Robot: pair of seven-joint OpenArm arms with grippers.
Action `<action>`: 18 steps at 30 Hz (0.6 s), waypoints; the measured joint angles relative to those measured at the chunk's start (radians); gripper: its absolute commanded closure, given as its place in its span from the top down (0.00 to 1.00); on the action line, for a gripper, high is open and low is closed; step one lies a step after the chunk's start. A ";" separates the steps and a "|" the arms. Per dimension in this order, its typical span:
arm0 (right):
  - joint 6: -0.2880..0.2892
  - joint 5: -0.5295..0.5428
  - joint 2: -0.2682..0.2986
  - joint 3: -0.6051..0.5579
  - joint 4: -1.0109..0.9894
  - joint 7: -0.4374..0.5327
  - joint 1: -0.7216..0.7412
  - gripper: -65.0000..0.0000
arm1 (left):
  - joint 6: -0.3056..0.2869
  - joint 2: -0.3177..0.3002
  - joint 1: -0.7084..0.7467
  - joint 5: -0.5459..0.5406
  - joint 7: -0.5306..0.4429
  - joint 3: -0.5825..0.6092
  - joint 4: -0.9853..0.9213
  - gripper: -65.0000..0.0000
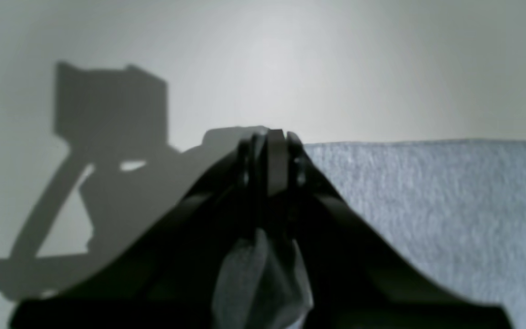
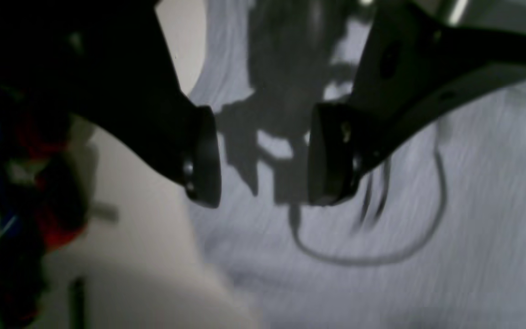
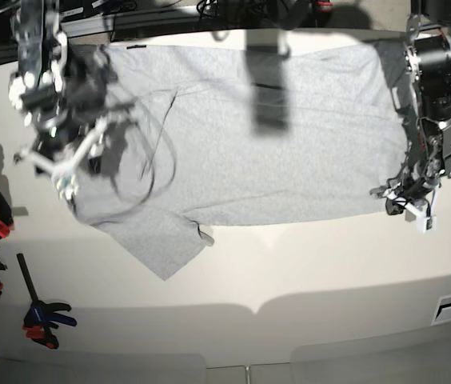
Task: Fold the T-shirt properly
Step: 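Lower the right gripper along the other side edge toward the hem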
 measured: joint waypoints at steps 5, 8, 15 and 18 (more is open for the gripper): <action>0.075 0.095 -0.058 -0.003 -0.219 -0.016 0.257 0.46 | -0.001 0.010 0.005 0.006 0.053 0.004 0.072 0.00; 0.121 0.084 -0.095 -0.001 -0.420 -0.066 0.418 0.46 | -0.002 0.013 0.005 0.011 0.072 0.005 0.090 0.00; 0.277 0.000 -0.141 0.000 -0.938 -0.016 0.773 0.46 | 0.000 0.010 0.006 0.012 0.069 0.005 0.095 0.00; 0.279 -0.076 -0.158 0.000 -1.201 0.088 0.924 0.46 | 0.001 0.012 0.005 -0.035 0.069 0.005 0.095 0.00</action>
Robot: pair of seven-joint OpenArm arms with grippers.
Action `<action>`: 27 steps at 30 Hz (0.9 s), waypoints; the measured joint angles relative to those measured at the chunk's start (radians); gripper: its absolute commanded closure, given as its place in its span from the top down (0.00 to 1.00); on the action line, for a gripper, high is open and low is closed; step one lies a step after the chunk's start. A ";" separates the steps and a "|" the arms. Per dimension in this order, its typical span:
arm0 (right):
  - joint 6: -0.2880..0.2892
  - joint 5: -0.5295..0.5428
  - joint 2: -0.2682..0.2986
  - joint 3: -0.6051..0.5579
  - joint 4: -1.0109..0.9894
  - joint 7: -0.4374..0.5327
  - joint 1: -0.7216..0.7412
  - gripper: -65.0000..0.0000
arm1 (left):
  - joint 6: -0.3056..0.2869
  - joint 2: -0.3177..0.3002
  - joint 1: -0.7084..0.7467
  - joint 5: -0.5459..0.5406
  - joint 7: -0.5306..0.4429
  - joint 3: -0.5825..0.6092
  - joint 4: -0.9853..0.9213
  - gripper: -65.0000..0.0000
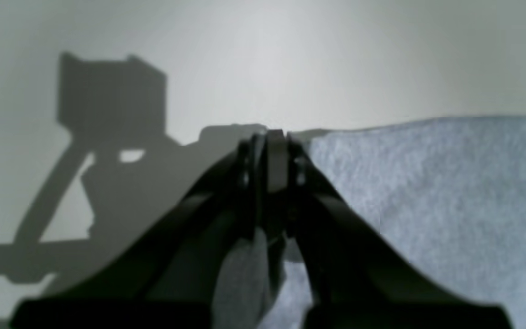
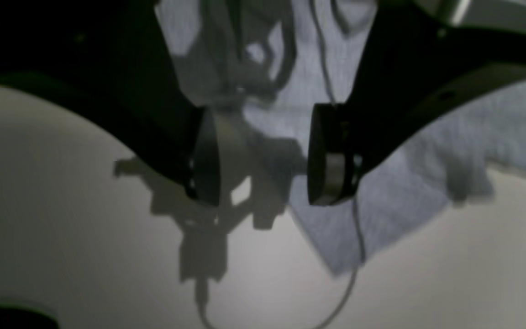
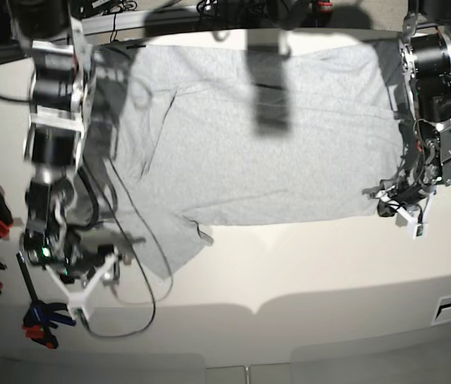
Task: Fold the T-shirt properly
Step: 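Lower the right gripper along the other side edge toward the hem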
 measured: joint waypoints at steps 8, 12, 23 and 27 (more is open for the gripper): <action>0.000 -0.187 -0.010 0.000 -0.507 0.171 0.179 0.45 | 0.001 -0.002 0.001 -0.019 0.008 0.000 0.000 0.00; 0.001 -0.212 -0.043 0.000 -0.522 0.190 0.160 0.45 | 0.002 -0.003 0.002 -0.023 0.006 0.000 0.000 0.00; 0.004 -0.204 -0.031 0.002 -0.514 0.274 0.073 0.45 | 0.001 -0.004 0.002 -0.020 0.006 0.000 0.000 0.00; 0.005 -0.210 -0.019 0.002 -0.516 0.263 0.085 0.45 | 0.001 0.000 0.001 -0.024 0.006 0.000 0.000 0.00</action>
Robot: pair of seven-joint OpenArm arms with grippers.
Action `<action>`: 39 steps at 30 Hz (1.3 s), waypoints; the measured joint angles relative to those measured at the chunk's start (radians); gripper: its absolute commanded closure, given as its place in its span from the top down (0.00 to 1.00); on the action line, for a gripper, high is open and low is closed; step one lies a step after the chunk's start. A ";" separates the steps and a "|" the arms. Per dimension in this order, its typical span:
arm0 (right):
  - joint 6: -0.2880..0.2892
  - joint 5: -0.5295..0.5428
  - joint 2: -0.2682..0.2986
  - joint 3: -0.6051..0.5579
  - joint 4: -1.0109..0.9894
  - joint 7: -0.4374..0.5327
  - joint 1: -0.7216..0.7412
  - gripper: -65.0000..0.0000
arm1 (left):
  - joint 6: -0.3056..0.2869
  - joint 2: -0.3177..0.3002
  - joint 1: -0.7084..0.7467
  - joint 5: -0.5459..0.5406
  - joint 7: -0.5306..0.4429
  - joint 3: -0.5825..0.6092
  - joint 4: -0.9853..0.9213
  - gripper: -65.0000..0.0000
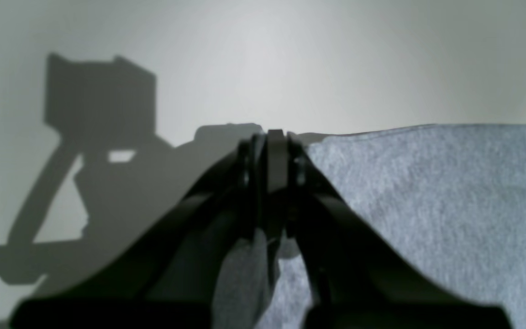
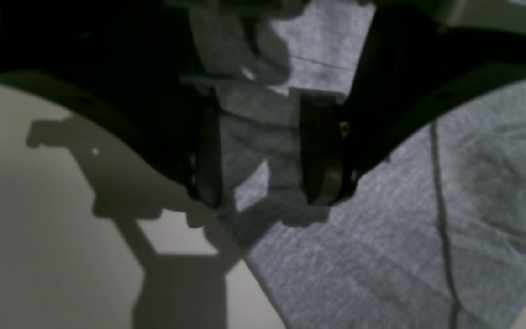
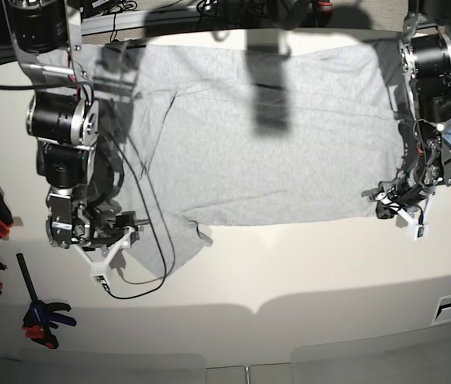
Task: Fold the T-shirt properly
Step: 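Lower the right gripper along the other side edge toward the hem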
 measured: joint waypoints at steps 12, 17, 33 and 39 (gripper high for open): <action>-0.002 0.013 0.001 0.002 0.014 0.040 -0.035 0.00 | 0.000 -0.002 0.000 -0.019 -0.001 0.000 0.000 0.00; 0.000 -0.002 -0.008 0.002 0.040 -0.005 -0.021 0.00 | 0.000 -0.002 0.000 -0.019 -0.001 0.000 0.000 0.00; 0.040 0.064 -0.010 0.001 0.051 -0.081 0.062 0.00 | 0.000 -0.003 -0.014 -0.019 0.000 0.000 0.000 0.00; 0.155 0.161 -0.006 0.001 0.138 -0.181 0.053 0.00 | 0.000 -0.014 0.000 -0.075 0.051 0.000 0.040 0.00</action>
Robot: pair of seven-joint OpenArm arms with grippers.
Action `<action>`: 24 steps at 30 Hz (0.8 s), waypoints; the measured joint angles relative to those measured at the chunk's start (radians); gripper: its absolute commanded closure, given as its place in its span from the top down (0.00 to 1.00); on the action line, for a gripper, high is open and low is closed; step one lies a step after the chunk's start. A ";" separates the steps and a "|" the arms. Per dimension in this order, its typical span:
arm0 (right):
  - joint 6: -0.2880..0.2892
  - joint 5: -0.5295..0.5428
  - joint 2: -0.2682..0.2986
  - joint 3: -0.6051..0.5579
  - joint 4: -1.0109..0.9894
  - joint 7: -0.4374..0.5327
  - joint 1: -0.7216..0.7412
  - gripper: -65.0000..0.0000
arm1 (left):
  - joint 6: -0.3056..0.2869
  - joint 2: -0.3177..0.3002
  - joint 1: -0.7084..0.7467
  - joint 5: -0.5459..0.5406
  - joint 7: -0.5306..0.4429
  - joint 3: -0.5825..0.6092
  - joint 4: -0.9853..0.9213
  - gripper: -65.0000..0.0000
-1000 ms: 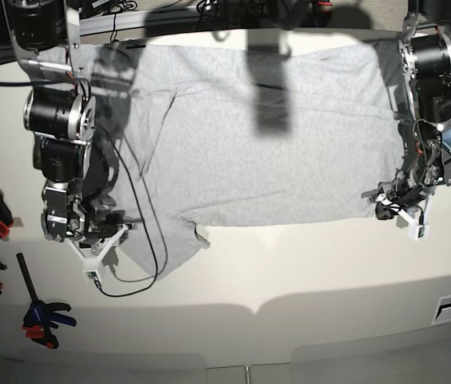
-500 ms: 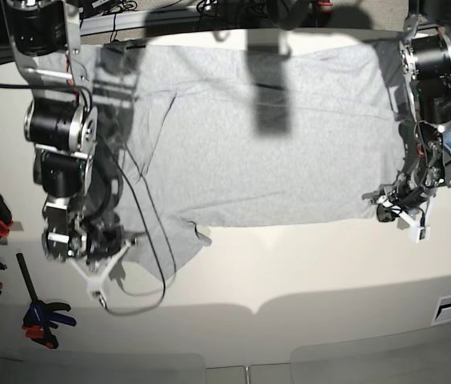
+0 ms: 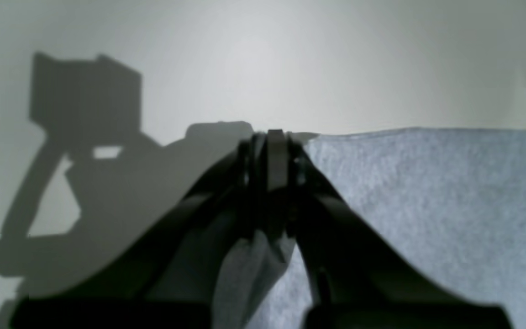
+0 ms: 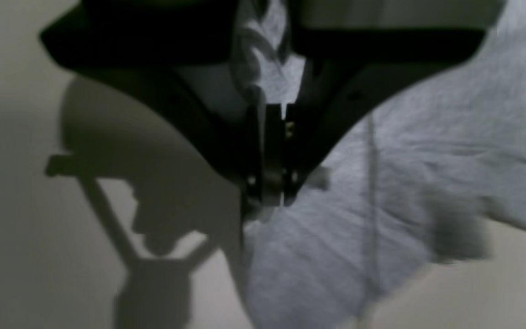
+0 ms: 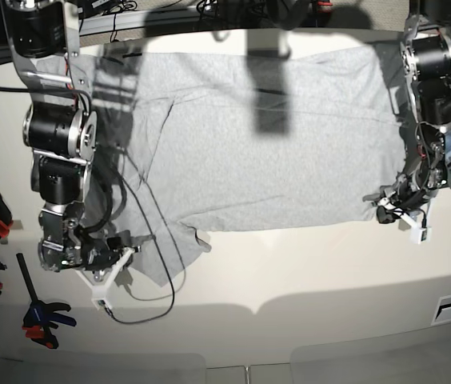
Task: Fold the T-shirt properly
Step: 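Lower the right gripper along the other side edge toward the hem, then grasp the hem corners with both grippers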
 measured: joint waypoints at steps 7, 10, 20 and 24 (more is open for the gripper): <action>0.012 0.109 0.001 -0.003 0.271 -0.120 -0.109 0.00 | -0.001 -0.007 0.119 -0.002 0.084 0.000 0.289 0.00; 0.011 0.145 0.002 -0.003 0.418 -0.181 -0.198 0.00 | 0.051 -0.007 0.195 -0.006 0.082 0.001 0.420 0.00; -0.008 0.218 0.055 0.001 0.906 -0.238 -0.508 0.00 | 0.119 -0.024 0.417 -0.005 0.128 -0.016 0.783 0.00; -0.023 0.229 0.061 0.013 1.057 -0.247 -0.594 0.00 | 0.156 -0.022 0.486 -0.006 0.164 -0.091 0.917 0.00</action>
